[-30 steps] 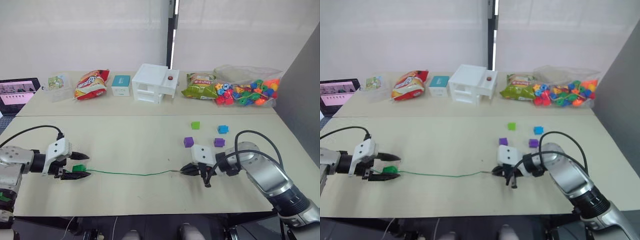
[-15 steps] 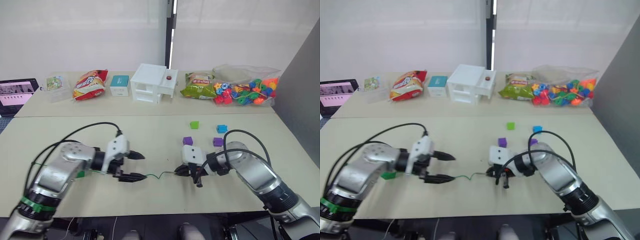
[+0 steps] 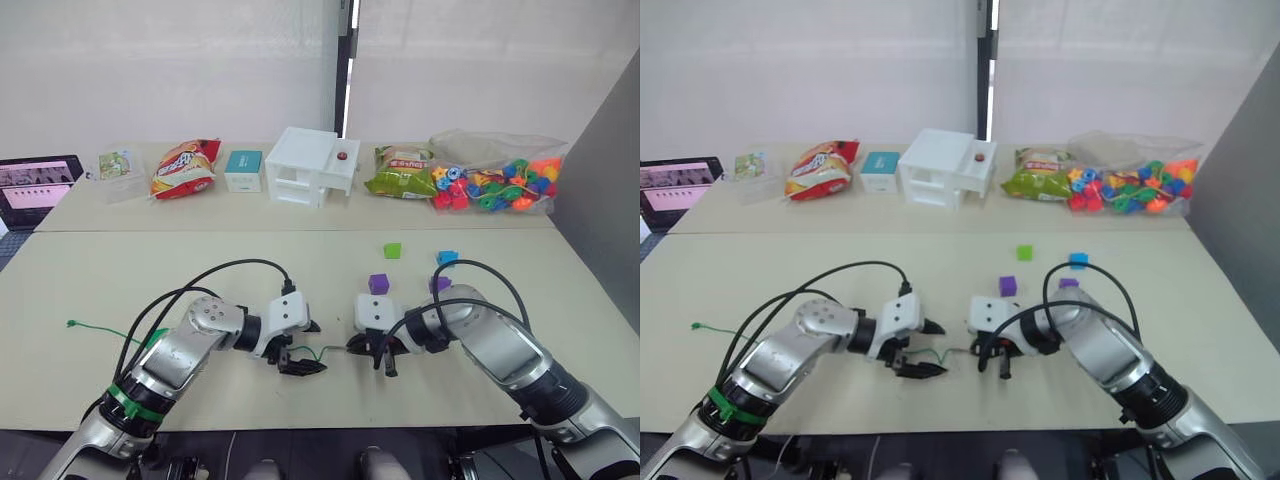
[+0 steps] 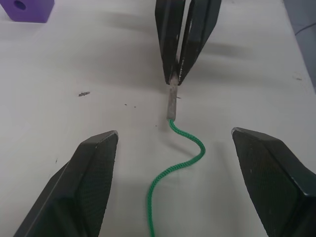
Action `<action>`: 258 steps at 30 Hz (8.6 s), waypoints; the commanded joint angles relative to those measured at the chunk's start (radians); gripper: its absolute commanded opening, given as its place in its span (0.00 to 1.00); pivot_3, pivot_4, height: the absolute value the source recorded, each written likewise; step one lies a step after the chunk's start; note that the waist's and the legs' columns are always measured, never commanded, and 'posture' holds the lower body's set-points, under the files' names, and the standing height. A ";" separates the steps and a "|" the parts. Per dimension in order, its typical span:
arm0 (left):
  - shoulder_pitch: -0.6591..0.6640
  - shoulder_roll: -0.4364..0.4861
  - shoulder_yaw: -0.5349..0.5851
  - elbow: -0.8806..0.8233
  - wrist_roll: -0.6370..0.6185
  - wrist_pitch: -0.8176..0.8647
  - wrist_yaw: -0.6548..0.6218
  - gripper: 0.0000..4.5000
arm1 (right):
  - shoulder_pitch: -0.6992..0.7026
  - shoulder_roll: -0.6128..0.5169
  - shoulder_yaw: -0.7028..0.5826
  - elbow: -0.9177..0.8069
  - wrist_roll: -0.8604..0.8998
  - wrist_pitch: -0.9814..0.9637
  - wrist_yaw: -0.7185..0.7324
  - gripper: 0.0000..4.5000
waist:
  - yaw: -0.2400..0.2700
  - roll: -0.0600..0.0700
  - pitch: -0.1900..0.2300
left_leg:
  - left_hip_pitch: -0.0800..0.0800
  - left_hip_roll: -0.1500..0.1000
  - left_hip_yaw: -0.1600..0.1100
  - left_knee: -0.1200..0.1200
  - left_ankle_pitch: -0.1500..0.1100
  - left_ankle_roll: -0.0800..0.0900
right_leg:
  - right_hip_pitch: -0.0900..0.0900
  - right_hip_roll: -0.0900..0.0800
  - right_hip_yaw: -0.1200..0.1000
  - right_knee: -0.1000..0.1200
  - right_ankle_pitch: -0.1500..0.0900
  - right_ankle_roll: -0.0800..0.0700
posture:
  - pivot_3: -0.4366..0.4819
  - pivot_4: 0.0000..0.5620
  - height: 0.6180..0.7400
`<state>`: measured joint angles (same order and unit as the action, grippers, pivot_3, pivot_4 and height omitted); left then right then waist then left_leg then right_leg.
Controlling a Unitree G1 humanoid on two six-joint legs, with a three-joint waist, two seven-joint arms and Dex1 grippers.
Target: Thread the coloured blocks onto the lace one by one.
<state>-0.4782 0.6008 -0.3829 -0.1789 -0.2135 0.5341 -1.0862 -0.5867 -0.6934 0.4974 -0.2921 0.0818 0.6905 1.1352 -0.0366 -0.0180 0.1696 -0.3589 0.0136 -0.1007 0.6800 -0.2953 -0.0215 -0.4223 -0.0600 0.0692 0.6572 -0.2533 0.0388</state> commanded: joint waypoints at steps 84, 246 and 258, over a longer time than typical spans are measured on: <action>0.009 0.019 0.073 -0.020 -0.023 0.025 0.012 0.00 | 0.324 0.654 -0.654 0.145 -0.051 -0.309 -1.215 0.26 | -0.011 0.001 -0.001 | 0.002 0.000 0.001 -0.004 0.001 -0.002 | -0.001 0.000 0.002 0.002 0.000 0.000 | 0.48 0.27 1.00; -0.121 0.080 -0.096 -0.237 -0.085 0.363 0.086 0.00 | 0.184 0.047 -0.105 0.114 0.031 -0.242 0.025 0.30 | -0.002 -0.001 0.000 | 0.002 0.000 0.000 -0.001 0.001 -0.001 | 0.003 0.000 0.001 -0.001 0.000 0.000 | 0.48 0.27 1.00; -0.096 0.062 -0.074 -0.228 -0.086 0.347 0.085 0.00 | 0.207 0.055 -0.118 0.106 0.082 -0.224 0.044 0.30 | -0.003 -0.001 0.000 | 0.002 0.000 0.000 -0.001 0.001 -0.001 | 0.003 0.000 0.001 0.000 0.000 0.000 | 0.48 0.27 1.00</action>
<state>-0.5702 0.6782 -0.4820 -0.3788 -0.2774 0.9203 -0.9921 -0.4020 -0.6422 0.3487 -0.1759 0.1440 0.4527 1.1577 -0.0394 -0.0187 0.1693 -0.3565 0.0135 -0.1007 0.6793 -0.2948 -0.0225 -0.4194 -0.0601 0.0699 0.6567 -0.2535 0.0393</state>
